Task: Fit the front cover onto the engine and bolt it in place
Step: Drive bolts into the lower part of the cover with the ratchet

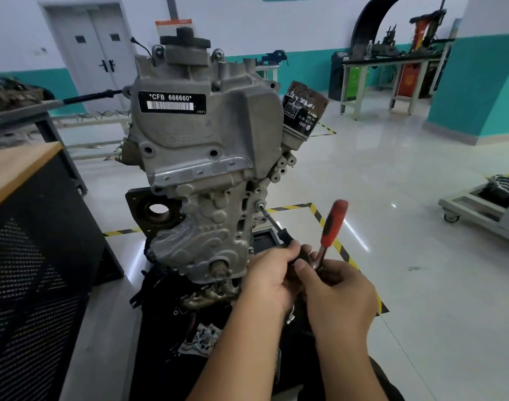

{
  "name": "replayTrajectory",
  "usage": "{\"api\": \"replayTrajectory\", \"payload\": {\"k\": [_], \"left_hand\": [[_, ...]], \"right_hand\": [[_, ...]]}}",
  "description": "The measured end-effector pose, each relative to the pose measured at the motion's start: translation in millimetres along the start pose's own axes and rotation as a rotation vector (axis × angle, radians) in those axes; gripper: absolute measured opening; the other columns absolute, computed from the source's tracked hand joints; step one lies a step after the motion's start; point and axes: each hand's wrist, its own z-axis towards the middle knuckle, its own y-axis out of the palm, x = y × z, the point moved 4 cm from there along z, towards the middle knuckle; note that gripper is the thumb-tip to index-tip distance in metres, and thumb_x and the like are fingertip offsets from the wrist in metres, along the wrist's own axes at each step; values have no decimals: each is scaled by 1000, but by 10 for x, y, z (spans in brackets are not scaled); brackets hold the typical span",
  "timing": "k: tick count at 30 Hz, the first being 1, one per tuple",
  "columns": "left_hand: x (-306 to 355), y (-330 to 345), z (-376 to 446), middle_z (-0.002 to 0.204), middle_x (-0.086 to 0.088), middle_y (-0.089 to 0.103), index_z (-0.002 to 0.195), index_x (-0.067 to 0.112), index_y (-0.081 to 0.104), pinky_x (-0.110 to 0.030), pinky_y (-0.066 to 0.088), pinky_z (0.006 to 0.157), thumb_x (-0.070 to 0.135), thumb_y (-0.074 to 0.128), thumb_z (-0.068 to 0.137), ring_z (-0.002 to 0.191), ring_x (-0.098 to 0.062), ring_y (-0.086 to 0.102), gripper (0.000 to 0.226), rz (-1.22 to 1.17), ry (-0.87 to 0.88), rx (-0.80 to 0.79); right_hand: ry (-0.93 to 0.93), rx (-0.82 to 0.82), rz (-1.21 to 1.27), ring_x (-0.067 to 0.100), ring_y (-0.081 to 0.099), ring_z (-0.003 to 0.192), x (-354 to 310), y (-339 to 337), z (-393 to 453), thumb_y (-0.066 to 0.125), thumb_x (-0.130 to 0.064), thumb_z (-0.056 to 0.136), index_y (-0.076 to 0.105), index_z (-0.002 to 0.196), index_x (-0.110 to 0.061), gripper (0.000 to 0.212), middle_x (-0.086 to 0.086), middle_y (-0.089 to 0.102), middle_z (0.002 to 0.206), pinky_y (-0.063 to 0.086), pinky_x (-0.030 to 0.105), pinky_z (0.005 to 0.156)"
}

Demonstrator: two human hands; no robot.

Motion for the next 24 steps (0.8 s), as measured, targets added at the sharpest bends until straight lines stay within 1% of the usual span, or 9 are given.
{"api": "replayTrajectory", "payload": {"k": [3,5,8,10,12,15,18,20,24], "left_hand": [[38,-17,-18,77,-10,72,82,2,69,-25,50,41,12,63,98,53,-21,68,20,7,-11,-30],[77,-46,-14,75,-10,72,82,2,69,-25,49,40,10,60,99,54,-22,68,21,-12,-25,-37],[88,-28,0,70,-13,67,85,-3,62,-34,55,57,5,52,102,63,-25,66,22,-61,-46,-67],[69,-14,29,71,-15,64,89,-5,60,-39,56,68,2,51,102,63,-27,64,17,-79,-20,-62],[57,-14,53,75,-16,63,95,-6,60,-41,57,69,0,52,100,65,-27,65,11,-99,5,-59],[47,-42,84,76,-16,65,92,-5,62,-37,60,65,2,55,100,67,-26,66,12,-86,1,-73],[65,-64,69,81,-15,67,94,-3,63,-32,59,55,5,59,98,73,-26,66,10,-108,-12,-77],[83,-57,65,79,-16,65,94,-3,62,-32,59,54,6,60,99,72,-27,63,10,-121,-2,-79],[74,-45,86,76,-14,62,95,-4,64,-36,60,64,7,64,96,66,-25,63,10,-103,28,-58]], "right_hand": [[240,-55,279,19,67,51,78,66,-49,82,-45,82,74,64,-13,38,4,71,59,56,35,54],[367,-121,401,22,65,49,94,97,-82,79,-44,87,76,66,-14,37,13,71,60,56,37,54],[203,-101,181,23,70,56,95,75,-46,85,-38,82,73,67,-13,31,4,72,61,62,45,67],[52,-48,35,10,69,59,30,34,-32,90,-35,75,71,70,-25,22,-12,71,63,60,39,69],[4,-20,4,1,67,61,1,17,-46,92,-36,71,71,73,-30,22,-23,70,66,58,33,68],[140,-56,121,15,71,58,87,61,-68,86,-45,76,74,74,-22,26,-5,73,62,62,42,65],[264,-128,239,23,67,46,110,100,-100,76,-47,88,73,72,-11,40,9,69,55,56,34,50],[175,-124,152,23,68,49,88,103,-89,77,-45,88,72,70,-14,36,5,69,55,57,36,53],[-78,-35,-24,3,67,64,-18,49,-85,88,-34,76,70,78,-29,19,-11,69,64,49,21,58]]}}
